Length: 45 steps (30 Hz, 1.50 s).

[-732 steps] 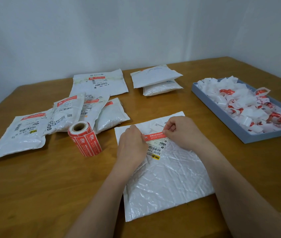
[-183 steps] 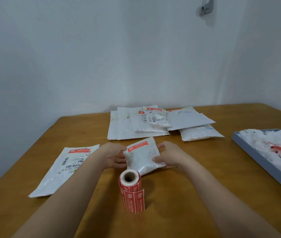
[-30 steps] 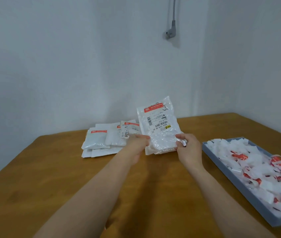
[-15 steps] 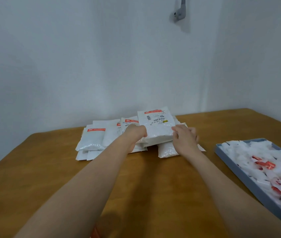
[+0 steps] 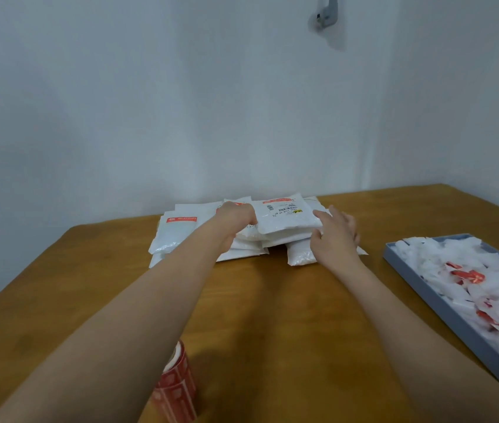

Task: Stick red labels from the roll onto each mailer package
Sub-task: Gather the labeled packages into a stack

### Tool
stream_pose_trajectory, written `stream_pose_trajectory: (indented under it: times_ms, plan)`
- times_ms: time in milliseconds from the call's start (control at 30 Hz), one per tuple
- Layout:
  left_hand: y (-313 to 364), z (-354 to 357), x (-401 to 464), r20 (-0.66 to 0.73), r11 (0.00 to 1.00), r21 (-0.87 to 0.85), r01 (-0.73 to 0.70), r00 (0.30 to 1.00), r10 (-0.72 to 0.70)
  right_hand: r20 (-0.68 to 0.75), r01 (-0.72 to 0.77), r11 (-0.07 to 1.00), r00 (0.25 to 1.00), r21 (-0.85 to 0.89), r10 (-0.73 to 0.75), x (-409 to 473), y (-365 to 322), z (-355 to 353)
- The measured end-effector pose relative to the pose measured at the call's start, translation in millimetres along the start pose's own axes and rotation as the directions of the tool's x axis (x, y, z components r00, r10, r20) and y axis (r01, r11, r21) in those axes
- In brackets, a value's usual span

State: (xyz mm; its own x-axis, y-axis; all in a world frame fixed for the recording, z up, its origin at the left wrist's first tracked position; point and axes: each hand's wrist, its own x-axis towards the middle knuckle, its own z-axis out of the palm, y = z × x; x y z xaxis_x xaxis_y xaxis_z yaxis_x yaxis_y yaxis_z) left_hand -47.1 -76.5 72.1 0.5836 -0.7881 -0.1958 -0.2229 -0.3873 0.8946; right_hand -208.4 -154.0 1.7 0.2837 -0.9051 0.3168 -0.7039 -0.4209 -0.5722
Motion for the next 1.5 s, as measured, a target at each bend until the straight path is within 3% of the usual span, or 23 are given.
stream_pose_trajectory:
  times_ms: [233, 633, 767, 900, 1067, 1200, 1500]
  plan:
    - [1.9, -29.8, -43.0, 0.018, 0.986, 0.049, -0.157, 0.988, 0.156, 0.013, 0.057, 0.995, 0.998, 0.082, -0.058, -49.1, -28.8, -20.8]
    - [-29.5, -88.4, -104.8, -0.056, 0.986, 0.035, -0.165, 0.984, 0.167, 0.059, 0.185, 0.944, 0.976, 0.273, -0.209, -123.9, -77.6, -36.0]
    - [-62.8, -105.5, -121.8, -0.063, 0.989, 0.069, -0.134, 0.988, 0.138, 0.184, 0.188, 0.953, 0.955, 0.235, -0.234, -154.2, -89.0, -29.7]
    - [-108.5, -123.1, -133.4, -0.084, 0.998, 0.034, -0.062, 0.994, 0.064, 0.401, 0.218, 0.956, 0.872, 0.194, -0.281, -189.0, -88.0, -18.6]
    - [-158.9, -122.1, -148.4, 0.106, 0.995, 0.07, 0.075, 0.991, -0.082, 0.577, 0.051, 0.961, 0.79, 0.271, -0.205, -221.2, -85.6, 10.4]
    - [-180.1, -113.0, -153.6, 0.246, 0.992, -0.07, 0.109, 0.965, -0.088, 0.501, 0.015, 0.93, 0.839, 0.368, -0.212, -233.8, -87.4, 29.0]
    - [-189.9, -99.5, -158.0, 0.294, 0.987, -0.152, 0.044, 0.956, 0.003, 0.349, -0.022, 0.858, 0.919, 0.514, -0.185, -225.1, -88.4, 36.1]
